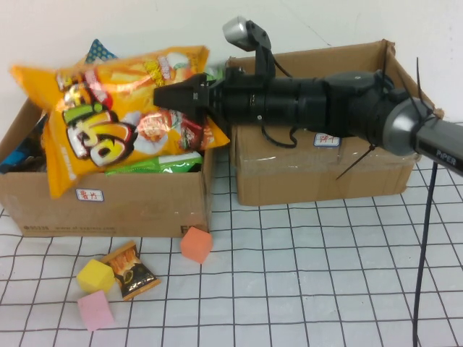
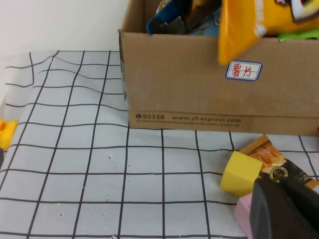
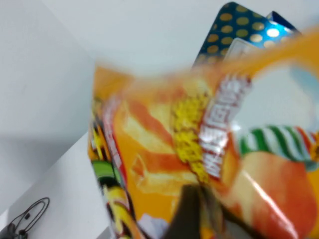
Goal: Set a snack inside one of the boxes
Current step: Place the potato chip in the potato chip box
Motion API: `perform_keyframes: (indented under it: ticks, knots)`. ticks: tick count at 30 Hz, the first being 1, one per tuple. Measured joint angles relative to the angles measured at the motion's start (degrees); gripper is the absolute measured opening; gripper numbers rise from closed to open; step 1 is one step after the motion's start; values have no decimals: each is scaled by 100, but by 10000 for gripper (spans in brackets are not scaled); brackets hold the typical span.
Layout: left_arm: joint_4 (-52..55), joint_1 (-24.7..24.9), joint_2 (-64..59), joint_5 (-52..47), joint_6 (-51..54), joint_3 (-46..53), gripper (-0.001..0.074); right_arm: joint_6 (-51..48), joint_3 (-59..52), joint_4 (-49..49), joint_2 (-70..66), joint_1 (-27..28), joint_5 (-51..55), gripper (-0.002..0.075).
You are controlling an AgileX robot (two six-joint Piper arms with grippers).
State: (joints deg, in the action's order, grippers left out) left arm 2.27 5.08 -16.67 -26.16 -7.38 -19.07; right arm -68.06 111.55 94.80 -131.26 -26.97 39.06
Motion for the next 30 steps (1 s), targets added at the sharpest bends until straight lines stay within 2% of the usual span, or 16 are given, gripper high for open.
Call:
perform_keyframes:
  ticks: [1,4,8,14,18,23,30]
  knots:
    - [0,0,0,0,0,0,-1,27,12,-28,16,0,11,621]
    - [0,0,0,-12,0,0,-1,66,10,-136,96,0,11,669]
    - [0,0,0,-41,0,0,-1,68,10,-379,345,10,0,675]
    - [0,0,0,-68,0,0,-1,216,23,-1307,928,43,-25,676]
    - [0,0,0,-89,0,0,-1,541,35,-1985,1323,43,-91,664]
    - [0,0,0,-101,0,0,-1,789,48,-2874,1494,43,-140,596]
    - [-17,0,0,-101,0,0,-1,1454,48,-4307,1494,43,-344,575]
